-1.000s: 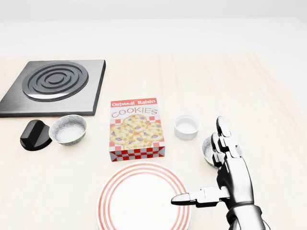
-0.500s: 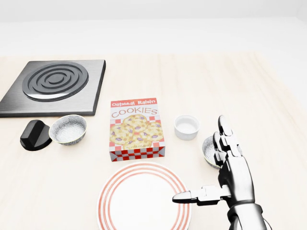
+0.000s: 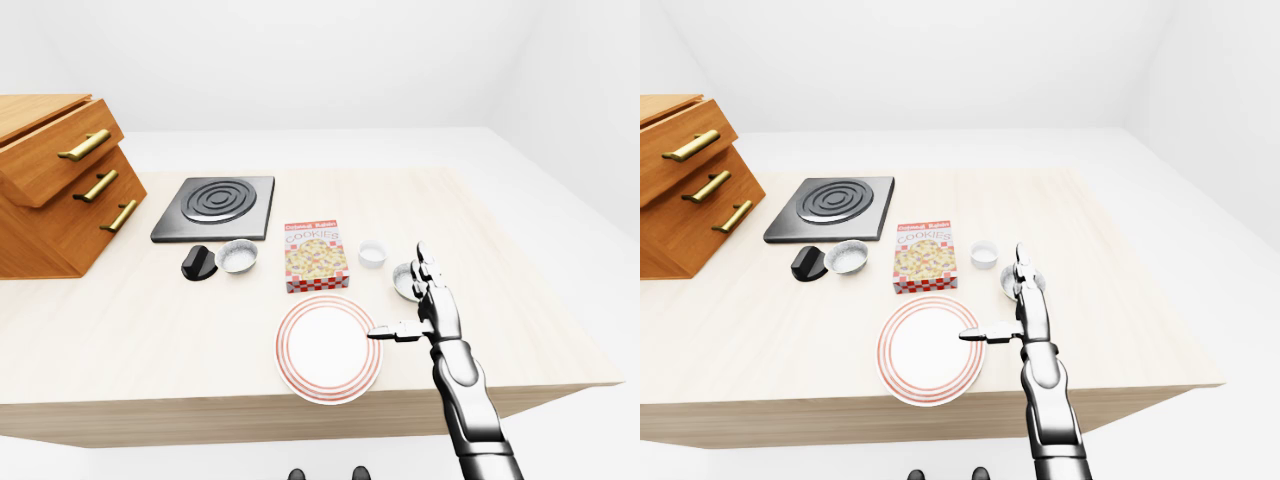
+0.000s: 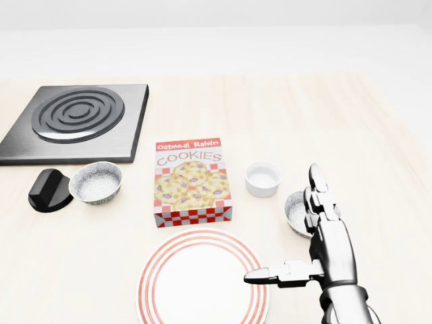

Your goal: Pick the akita bowl next to the plate and place it on the plate.

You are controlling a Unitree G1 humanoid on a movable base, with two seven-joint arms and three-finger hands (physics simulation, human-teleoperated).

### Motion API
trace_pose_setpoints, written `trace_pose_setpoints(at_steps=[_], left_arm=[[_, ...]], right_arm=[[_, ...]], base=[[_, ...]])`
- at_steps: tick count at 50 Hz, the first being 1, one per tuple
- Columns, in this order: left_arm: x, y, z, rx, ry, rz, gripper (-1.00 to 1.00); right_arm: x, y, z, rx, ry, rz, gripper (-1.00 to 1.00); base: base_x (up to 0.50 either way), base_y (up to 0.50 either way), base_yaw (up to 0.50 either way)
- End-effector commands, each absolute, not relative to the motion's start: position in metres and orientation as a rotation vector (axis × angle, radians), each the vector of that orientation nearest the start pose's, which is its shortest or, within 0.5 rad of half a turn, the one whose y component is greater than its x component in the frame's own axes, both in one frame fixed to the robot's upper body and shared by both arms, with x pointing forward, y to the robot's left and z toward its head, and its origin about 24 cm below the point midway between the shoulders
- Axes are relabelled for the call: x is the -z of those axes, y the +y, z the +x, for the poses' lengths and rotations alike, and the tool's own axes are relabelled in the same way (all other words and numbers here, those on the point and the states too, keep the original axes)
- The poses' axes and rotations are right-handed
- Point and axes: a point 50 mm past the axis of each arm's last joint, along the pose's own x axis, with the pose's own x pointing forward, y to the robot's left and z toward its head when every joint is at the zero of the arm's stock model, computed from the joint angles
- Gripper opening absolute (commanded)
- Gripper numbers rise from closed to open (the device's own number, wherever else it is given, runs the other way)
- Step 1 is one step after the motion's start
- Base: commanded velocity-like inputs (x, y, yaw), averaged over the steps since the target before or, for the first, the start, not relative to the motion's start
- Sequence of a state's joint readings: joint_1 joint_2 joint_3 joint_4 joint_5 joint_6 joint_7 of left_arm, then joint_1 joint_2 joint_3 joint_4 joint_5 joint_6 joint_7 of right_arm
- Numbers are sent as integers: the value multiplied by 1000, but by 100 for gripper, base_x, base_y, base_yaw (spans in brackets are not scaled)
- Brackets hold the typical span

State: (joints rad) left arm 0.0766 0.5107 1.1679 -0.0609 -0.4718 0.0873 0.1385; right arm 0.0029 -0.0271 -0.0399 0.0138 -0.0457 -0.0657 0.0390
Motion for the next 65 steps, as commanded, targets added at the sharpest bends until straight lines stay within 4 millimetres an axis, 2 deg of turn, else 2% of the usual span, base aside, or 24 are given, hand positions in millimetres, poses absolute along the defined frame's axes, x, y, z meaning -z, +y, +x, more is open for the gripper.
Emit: trace_pose_setpoints(at_steps=[1, 5, 13, 23, 34, 38, 41, 43, 44, 47, 49, 50, 54, 59, 62, 65], left_arm=[[-119, 453, 76, -1201, -221, -64, 100], [-111, 460, 63, -1250, -212, -124, 100], [-144, 460, 43, -1333, -335, -52, 100], [-157, 459, 36, -1347, -391, -13, 100], [-156, 460, 36, -1337, -390, -27, 100], [-151, 461, 36, -1338, -369, -38, 100], [-148, 462, 36, -1338, -356, -40, 100], [-145, 462, 37, -1336, -345, -49, 100], [-144, 462, 37, -1335, -339, -51, 100], [-141, 463, 38, -1333, -327, -58, 100], [-140, 463, 38, -1333, -324, -61, 100], [-139, 463, 38, -1333, -321, -65, 100], [-135, 463, 39, -1329, -305, -73, 100], [-132, 464, 40, -1327, -290, -79, 100], [-129, 464, 41, -1326, -279, -88, 100], [-129, 464, 41, -1325, -280, -90, 100]], right_arm=[[-41, -161, 253, 1, -45, -94, 100], [-42, -161, 252, 0, -47, -95, 100], [-42, -161, 253, 1, -49, -97, 100], [-39, -161, 253, 14, -40, -108, 100], [-32, -162, 254, 42, -8, -149, 100], [-39, -170, 260, 91, -19, -138, 100], [-53, -177, 265, 132, -51, -151, 100], [-67, -182, 268, 132, -63, -141, 100], [-82, -187, 272, 140, -98, -171, 100], [-103, -194, 277, 138, -173, -233, 100], [-109, -196, 279, 140, -193, -247, 100], [-126, -201, 282, 140, -252, -284, 100], [-156, -211, 285, 149, -351, -351, 100], [-163, -222, 290, 164, -346, -434, 100], [-167, -230, 291, 192, -341, -554, 100], [-175, -232, 289, 195, -416, -676, 100]], base=[[0, 0, 0], [0, 0, 0], [0, 0, 0], [0, 0, 0], [0, 0, 0], [0, 0, 0], [0, 0, 0], [0, 0, 0], [0, 0, 0], [0, 0, 0], [0, 0, 0], [0, 0, 0], [0, 0, 0], [0, 0, 0], [0, 0, 0], [0, 0, 0]])
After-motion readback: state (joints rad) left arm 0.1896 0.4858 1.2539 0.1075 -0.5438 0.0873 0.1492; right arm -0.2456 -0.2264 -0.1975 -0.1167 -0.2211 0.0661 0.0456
